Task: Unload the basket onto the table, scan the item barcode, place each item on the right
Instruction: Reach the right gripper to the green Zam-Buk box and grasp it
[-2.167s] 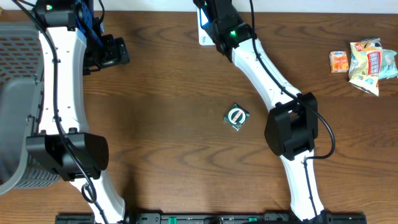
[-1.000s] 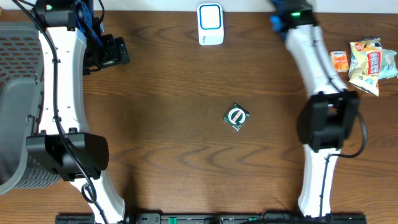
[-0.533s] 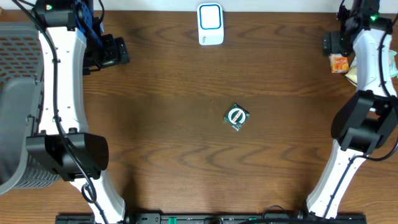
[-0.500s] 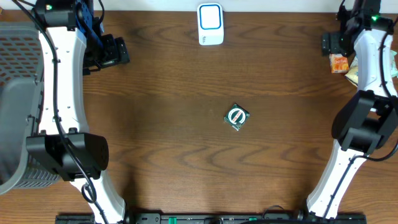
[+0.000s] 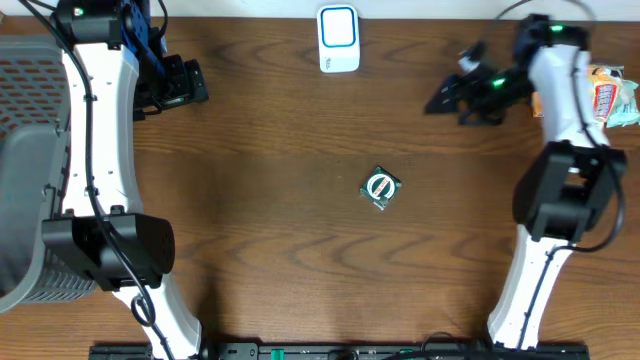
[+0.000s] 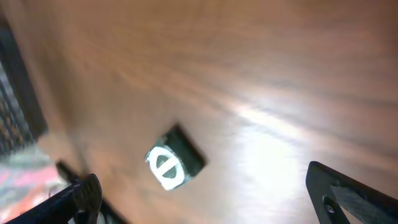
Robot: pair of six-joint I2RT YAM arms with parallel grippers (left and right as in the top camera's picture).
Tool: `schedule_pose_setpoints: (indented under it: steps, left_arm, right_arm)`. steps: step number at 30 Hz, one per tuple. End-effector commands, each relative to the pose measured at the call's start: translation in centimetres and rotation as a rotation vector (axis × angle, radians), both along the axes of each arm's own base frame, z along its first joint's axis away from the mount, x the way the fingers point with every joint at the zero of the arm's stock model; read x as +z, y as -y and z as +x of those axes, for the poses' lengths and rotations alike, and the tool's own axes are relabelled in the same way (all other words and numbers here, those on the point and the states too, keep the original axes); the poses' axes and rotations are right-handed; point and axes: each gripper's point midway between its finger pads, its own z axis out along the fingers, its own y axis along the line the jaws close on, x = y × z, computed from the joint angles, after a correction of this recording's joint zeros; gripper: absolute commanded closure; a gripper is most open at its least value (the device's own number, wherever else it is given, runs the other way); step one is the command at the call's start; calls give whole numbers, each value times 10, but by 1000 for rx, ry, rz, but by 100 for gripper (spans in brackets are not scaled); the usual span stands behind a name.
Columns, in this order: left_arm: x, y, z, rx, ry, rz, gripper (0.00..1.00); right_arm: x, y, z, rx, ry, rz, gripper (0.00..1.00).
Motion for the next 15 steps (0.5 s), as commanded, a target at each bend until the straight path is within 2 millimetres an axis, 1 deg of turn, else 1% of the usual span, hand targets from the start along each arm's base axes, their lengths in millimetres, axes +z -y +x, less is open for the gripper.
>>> schedule_pose_setpoints:
  steps: [1,2,3,5,7,8,9,12,15]
  left_arm:
    - [-1,-3,0,0,-6,10,2]
    - [-1,-3,0,0,-6,10,2]
    - [-1,-3,0,-1,-6,10,2]
    - [-1,-3,0,-1,-6,10,2]
    - [-1,-3,0,0,-6,10,2]
    - [-1,-3,0,0,-6,10,2]
    - [-1,-3,0,0,-6,10,2]
    - [-1,-3,0,-1,-6,10,2]
    - [-1,-3,0,0,-6,10,2]
  right_arm:
    - [-24,-32,-26,119,-74,-97,1]
    - [-34,-39,-36,163,-97,-152,1]
    - [-39,-43,-42,190,-111,-182,1]
    - [-55,-59,-64,282,-155,-292,1]
    - [-62,-70,-77,307,-189,-362,1]
    - [-64,-75,-81,316,-198,-395,1]
    - [-67,-79,-87,315,-211,-464,1]
    - [-67,-80,-102,304,-250,-629,1]
    - [-62,-82,-119,321,-299,-690,1]
